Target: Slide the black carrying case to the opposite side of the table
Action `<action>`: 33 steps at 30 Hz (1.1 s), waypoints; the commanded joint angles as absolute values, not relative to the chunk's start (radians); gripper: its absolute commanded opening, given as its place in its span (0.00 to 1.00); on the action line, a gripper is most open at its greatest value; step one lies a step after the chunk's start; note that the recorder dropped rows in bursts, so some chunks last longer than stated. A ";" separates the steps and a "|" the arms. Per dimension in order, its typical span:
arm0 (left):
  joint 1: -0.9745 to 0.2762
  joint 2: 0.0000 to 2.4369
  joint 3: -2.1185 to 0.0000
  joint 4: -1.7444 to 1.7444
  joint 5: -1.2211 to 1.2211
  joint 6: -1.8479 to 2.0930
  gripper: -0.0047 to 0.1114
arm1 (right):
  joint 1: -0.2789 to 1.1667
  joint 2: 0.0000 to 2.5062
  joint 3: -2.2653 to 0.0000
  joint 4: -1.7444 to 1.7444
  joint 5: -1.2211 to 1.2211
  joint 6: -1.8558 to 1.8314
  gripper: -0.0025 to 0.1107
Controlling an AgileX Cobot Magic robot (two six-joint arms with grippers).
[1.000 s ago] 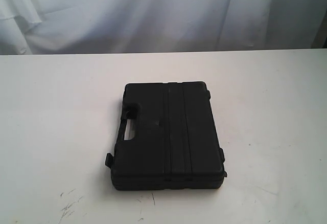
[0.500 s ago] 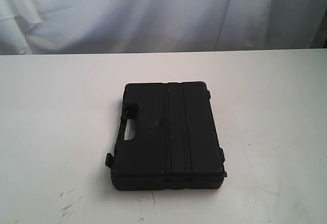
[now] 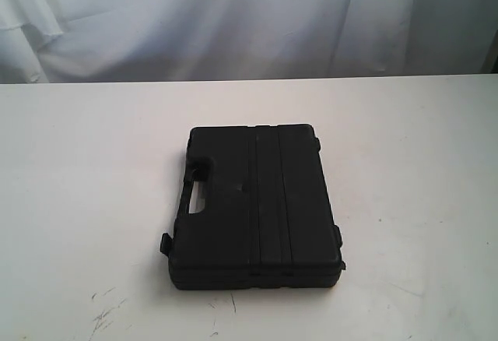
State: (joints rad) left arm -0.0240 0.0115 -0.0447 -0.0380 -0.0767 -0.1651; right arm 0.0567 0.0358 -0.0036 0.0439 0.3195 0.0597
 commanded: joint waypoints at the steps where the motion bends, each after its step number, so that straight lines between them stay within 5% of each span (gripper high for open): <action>1: -0.022 0.126 -0.183 -0.051 0.000 -0.182 0.04 | 0.049 0.030 0.000 0.034 0.319 0.060 0.02; 14: -0.022 0.796 -0.714 -0.058 0.610 -0.206 0.04 | 0.049 0.030 0.000 0.034 0.319 0.060 0.02; 28: -0.024 1.149 -0.876 -0.309 0.728 -0.020 0.04 | 0.049 0.030 0.000 0.034 0.319 0.060 0.02; 33: -0.145 1.403 -1.109 -0.278 0.850 -0.049 0.04 | 0.049 0.030 0.000 0.034 0.319 0.060 0.02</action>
State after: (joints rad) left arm -0.1018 1.3357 -1.0549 -0.2819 0.8207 -0.0332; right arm 0.0567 0.0358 -0.0036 0.0439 0.3195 0.0597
